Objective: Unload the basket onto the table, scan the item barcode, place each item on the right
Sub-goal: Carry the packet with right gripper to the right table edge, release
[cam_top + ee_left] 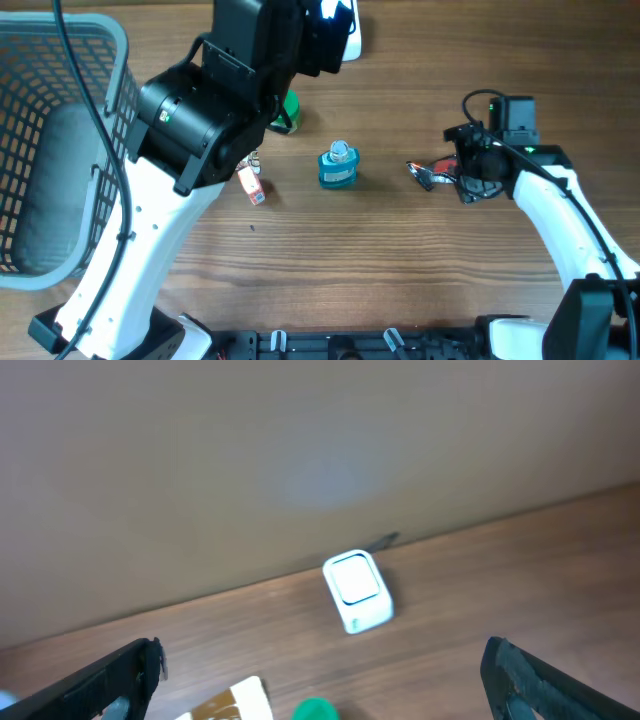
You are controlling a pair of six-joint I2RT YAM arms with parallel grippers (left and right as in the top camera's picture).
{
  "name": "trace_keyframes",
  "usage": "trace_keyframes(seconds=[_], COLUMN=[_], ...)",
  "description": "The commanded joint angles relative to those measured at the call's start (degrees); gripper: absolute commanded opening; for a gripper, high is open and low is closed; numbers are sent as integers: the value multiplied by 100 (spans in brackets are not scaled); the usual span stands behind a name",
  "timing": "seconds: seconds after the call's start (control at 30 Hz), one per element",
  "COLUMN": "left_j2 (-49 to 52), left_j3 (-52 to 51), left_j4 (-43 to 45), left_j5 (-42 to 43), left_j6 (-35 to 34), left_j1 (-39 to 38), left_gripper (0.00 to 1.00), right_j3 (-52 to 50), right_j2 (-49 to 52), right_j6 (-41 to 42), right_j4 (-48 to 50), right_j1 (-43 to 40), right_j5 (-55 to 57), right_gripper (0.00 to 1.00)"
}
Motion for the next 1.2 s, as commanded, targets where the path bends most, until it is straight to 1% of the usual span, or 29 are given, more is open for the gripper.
trace_keyframes(seconds=[0.0, 0.03, 0.13, 0.17, 0.2, 0.27, 0.3, 0.37, 0.43, 0.47, 0.67, 0.77, 0.8, 0.93, 1.0, 1.1, 1.17], left_j2=[-63, -63, -63, -63, -63, -63, -63, -63, -61, -63, -52, -31, -31, -31, -31, -31, -31], left_j3=[9, 9, 9, 9, 9, 9, 9, 9, 9, 9, 9, 7, 7, 7, 7, 7, 7], left_j4=[28, 9, -37, -35, -35, -42, -57, -107, -122, -122, -201, -323, -358, -374, -376, -376, -374], left_j5=[-1038, -1226, -1266, -1266, -1266, -1266, -1266, -1263, -1263, -1263, -1263, -1261, -1261, -1261, -1261, -1261, -1261], left_j6=[39, 39, 39, 39, 39, 39, 39, 37, 37, 37, 35, 35, 35, 35, 35, 35, 35], left_j1=[37, 37, 37, 37, 37, 37, 37, 37, 37, 37, 37, 37, 37, 37, 37, 37, 37], left_gripper=[100, 100, 100, 100, 100, 100, 100, 100, 100, 100, 100, 100, 100, 100, 100, 100, 100], right_j3=[109, 109, 109, 109, 109, 109, 109, 109, 109, 109, 111, 111, 125, 186, 186, 186, 186], right_j2=[391, 562, 1163, 1320, 1429, 1510, 1510, 1510, 1510, 1508, 1506, 1478, 1384, 962, 791, 372, 11], right_j6=[352, 376, 374, 376, 374, 328, 247, 70, 59, 52, -389, -404, -560, -997, -1016, -1552, -2118], right_j4=[177, 236, 289, 291, 306, 385, 437, 551, 553, 553, 568, 564, 570, 546, 494, 385, 299], right_j1=[297, 367, 402, 402, 402, 402, 402, 402, 402, 402, 398, 398, 380, 267, 208, -131, -708], right_j5=[247, 284, 286, 293, 330, 490, 525, 525, 533, 610, 605, 579, 562, 592, 608, 636, 1029], right_gripper=[92, 92, 91, 89, 83, 66, 61, 53, 47, 40, 18, 14, 13, 13, 13, 15, 21])
